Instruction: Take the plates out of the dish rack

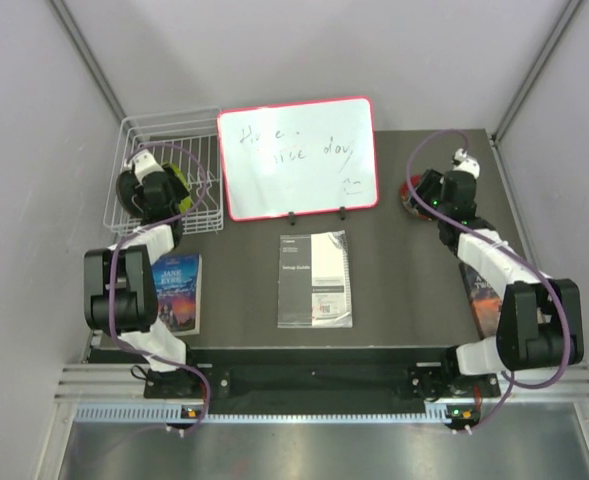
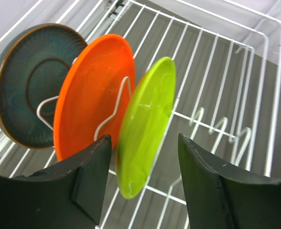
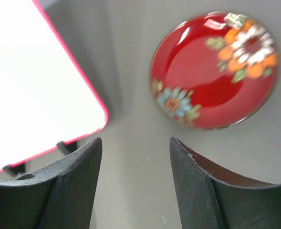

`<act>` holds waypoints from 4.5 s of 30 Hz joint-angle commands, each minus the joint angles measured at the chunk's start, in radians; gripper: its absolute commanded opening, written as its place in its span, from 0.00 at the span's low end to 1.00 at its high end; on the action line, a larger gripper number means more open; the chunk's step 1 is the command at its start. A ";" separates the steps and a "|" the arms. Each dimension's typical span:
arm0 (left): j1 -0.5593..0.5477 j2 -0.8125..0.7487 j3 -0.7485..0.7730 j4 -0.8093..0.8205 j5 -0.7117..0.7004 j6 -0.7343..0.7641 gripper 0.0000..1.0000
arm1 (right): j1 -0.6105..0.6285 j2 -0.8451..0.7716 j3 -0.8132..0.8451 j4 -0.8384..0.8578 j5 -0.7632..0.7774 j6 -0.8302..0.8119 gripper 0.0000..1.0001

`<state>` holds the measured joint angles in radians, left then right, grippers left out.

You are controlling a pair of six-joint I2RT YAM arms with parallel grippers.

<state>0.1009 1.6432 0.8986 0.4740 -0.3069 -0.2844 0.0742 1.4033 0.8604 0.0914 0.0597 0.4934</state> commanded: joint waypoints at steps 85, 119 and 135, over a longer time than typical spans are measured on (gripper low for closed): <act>-0.443 -0.408 -0.225 0.046 0.486 -0.417 0.01 | 0.389 0.381 0.137 0.788 -0.627 0.297 0.00; -0.167 -0.479 -0.115 -0.104 -0.095 0.103 0.99 | -0.310 0.344 0.083 0.331 -0.225 0.094 0.00; -0.080 -0.339 -0.072 -0.092 -0.008 0.025 0.99 | -0.317 0.441 0.167 0.277 -0.274 0.071 0.48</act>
<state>-0.0185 1.2881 0.7765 0.3290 -0.3485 -0.2245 -0.2340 1.8591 0.9913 0.3595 -0.1932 0.5838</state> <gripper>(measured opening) 0.990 0.418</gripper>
